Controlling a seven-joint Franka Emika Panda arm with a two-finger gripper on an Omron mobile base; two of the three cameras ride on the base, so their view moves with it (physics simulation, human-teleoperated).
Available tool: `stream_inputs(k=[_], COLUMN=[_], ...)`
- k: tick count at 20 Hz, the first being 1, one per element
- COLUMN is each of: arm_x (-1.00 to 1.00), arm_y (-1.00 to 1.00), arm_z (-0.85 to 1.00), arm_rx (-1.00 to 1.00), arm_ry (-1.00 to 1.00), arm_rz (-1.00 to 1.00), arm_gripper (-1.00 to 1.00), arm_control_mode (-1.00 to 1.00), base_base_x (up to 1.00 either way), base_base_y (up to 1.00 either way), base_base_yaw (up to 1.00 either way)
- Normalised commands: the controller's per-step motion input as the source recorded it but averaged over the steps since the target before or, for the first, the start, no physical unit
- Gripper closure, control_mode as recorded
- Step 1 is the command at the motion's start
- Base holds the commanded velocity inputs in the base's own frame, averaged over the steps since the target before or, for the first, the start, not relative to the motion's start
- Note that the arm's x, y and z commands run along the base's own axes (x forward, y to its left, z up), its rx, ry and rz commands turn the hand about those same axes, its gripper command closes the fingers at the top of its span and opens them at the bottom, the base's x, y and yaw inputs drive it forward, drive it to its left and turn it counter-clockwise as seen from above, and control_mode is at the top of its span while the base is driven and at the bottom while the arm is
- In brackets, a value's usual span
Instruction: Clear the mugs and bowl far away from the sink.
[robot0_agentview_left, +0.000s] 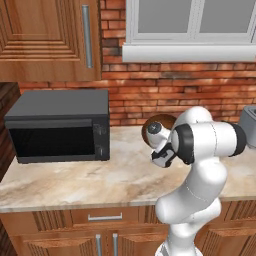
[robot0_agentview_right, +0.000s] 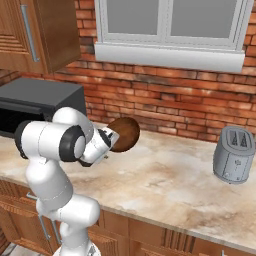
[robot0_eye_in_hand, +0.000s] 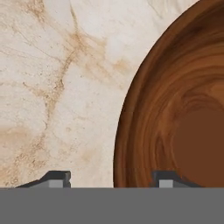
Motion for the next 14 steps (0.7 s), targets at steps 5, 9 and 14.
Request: stream_inputs(k=[5,9,14], arm_x=[0.0,0.0,-0.03], arm_y=[0.0,0.0,0.0], arm_z=[0.18,0.72,1.0], arm_rx=[-0.07,-0.01,0.0], arm_ry=[0.0,0.0,0.0], arm_rz=[0.0,0.0,0.0], arm_gripper=[-1.0,-1.0,-1.0], arm_control_mode=[-1.0,-1.0,-1.0], base_base_x=[0.0,0.0,0.0], base_base_y=[0.0,0.0,0.0], base_base_yaw=[0.0,0.0,0.0])
